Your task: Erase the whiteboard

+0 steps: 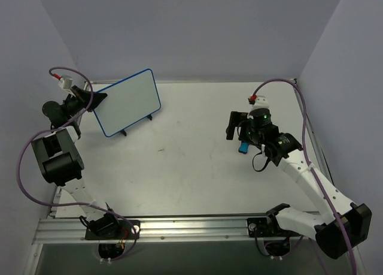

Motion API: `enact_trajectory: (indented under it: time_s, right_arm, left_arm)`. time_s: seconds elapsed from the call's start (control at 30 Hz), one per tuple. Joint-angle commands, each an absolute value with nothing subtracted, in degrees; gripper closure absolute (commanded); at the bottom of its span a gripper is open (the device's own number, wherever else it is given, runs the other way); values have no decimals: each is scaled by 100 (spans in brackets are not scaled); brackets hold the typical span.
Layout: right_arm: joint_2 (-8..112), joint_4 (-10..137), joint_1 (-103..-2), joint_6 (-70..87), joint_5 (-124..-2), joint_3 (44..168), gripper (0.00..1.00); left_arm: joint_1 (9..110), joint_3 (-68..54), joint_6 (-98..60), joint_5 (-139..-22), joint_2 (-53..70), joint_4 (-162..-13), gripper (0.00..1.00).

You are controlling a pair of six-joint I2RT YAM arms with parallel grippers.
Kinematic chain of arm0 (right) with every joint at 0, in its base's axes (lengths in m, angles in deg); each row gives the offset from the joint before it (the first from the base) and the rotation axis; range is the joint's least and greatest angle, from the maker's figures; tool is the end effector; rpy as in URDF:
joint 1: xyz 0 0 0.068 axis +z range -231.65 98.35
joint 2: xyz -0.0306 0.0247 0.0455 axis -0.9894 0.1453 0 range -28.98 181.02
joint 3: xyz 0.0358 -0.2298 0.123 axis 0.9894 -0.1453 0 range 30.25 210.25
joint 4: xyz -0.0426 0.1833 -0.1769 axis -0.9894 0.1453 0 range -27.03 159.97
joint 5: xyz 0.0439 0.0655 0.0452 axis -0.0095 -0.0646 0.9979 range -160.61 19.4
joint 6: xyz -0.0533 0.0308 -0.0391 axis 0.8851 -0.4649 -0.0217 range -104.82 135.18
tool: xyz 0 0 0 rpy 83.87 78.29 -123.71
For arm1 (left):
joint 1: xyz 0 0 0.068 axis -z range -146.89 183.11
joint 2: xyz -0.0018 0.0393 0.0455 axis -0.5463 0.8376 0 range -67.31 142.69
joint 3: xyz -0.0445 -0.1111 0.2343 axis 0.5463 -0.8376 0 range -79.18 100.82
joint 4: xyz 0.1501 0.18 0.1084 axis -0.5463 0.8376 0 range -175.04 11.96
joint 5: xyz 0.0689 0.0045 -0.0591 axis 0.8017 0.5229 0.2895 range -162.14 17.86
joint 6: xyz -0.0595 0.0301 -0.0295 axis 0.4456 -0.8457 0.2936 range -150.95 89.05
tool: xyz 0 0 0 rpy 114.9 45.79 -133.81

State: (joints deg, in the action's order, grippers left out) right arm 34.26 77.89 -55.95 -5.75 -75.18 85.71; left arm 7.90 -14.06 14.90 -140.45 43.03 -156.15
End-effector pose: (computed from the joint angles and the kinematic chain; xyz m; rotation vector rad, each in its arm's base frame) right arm 0.2519 0.1157 0.3151 -0.0300 1.9932 0.4519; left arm 0.3929 0.1228 0.2645 0.3015 1.4480 -0.9565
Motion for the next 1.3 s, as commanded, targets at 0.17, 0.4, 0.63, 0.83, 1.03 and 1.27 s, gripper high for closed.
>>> enact_trajectory:
  time_s: [0.17,0.4,0.63,0.83,1.03,1.27]
  right_arm:
    - [3360,7896,-5440,-521,-7764,8650,0]
    - [3465,7870,-5422,-512,-7807,8658,0]
    - [3553,7852,-5414,-512,-7808,8641,0]
    - [3606,7835,-5379,-512,-7834,8632,0]
    - [3641,7852,-5352,-512,-7878,8641,0]
    - [3702,7809,-5326,-504,-7895,8641,0]
  left_arm:
    - [613,-834,1906,-14043,4580,-17390,98]
    - [613,-738,1924,-13893,4615,-17460,98]
    - [604,-588,2064,-13788,4624,-17566,98]
    - [587,-606,1968,-13744,4826,-17565,98]
    - [569,-702,1801,-13683,5011,-17583,98]
    - [560,-606,1766,-13612,5178,-17592,98]
